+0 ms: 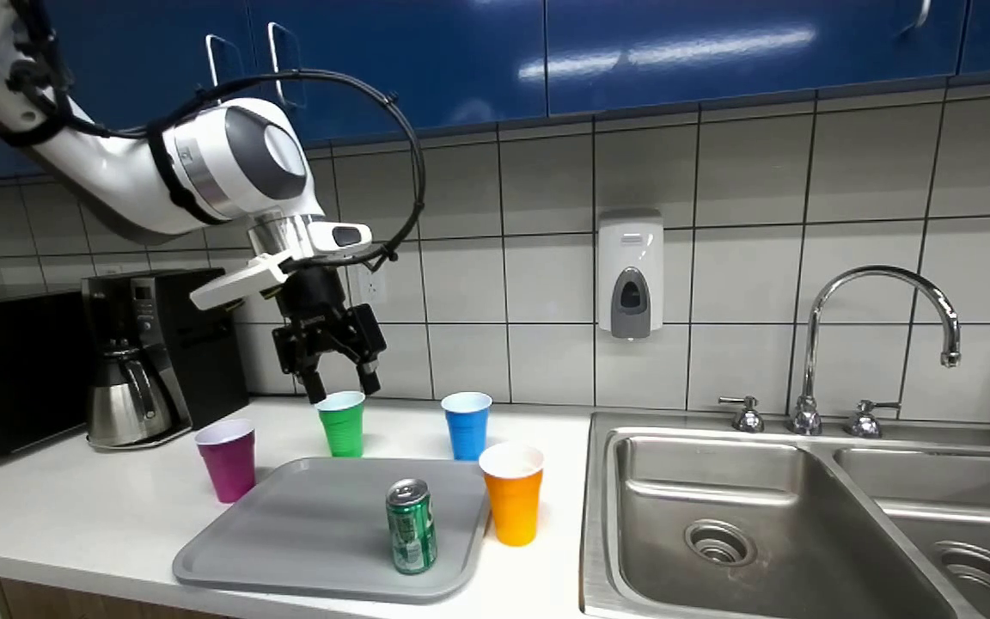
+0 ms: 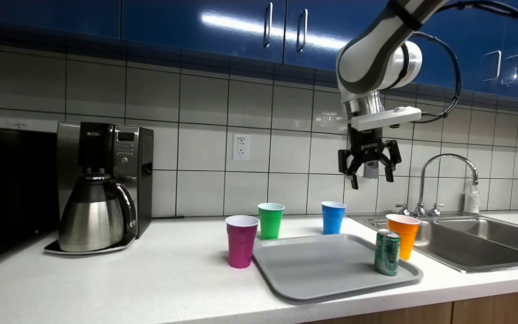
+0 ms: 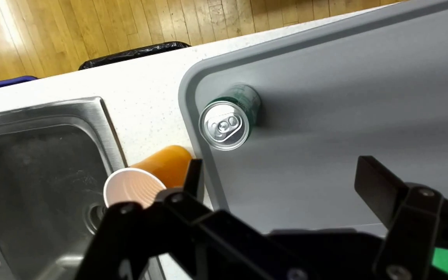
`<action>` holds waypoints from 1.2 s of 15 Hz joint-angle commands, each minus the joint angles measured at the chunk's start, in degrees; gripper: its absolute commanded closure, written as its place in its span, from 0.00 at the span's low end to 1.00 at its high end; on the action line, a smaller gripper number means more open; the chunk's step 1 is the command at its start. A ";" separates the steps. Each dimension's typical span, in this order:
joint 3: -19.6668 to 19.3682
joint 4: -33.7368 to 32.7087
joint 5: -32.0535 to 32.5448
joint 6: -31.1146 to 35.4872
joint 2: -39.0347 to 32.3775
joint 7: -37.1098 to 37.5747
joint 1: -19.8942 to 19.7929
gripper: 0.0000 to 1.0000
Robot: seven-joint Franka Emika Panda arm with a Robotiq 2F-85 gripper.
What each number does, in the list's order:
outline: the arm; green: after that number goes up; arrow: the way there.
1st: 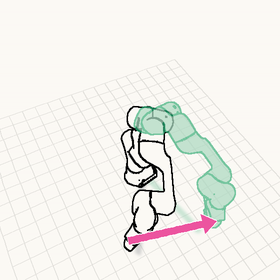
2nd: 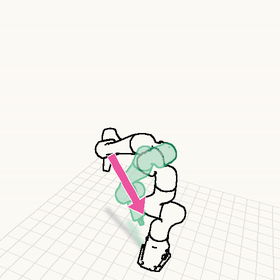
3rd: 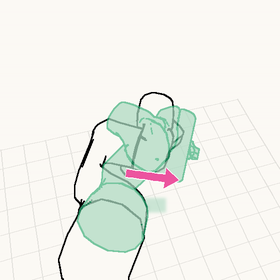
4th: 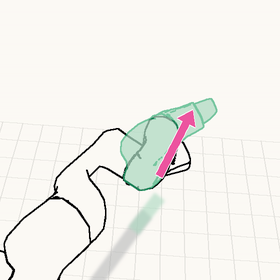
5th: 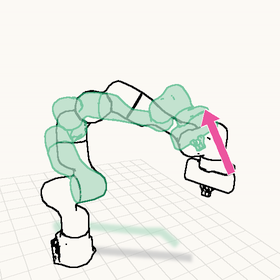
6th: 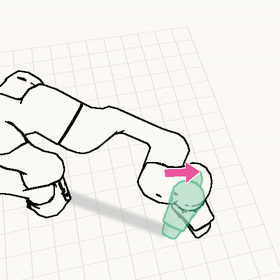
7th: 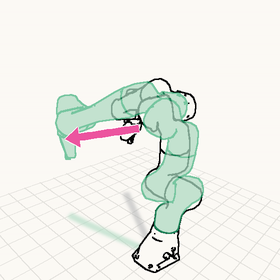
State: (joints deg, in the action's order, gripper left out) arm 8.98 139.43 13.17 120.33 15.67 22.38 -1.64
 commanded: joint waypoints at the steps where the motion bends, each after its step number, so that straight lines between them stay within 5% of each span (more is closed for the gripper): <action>1: -1.09 -1.95 1.54 2.91 -4.76 -1.36 0.42 0.00; 18: -6.65 -18.63 5.52 9.61 -26.65 -7.20 2.33 0.00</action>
State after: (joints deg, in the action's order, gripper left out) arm 3.91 125.80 18.40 129.94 -6.71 16.88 -0.51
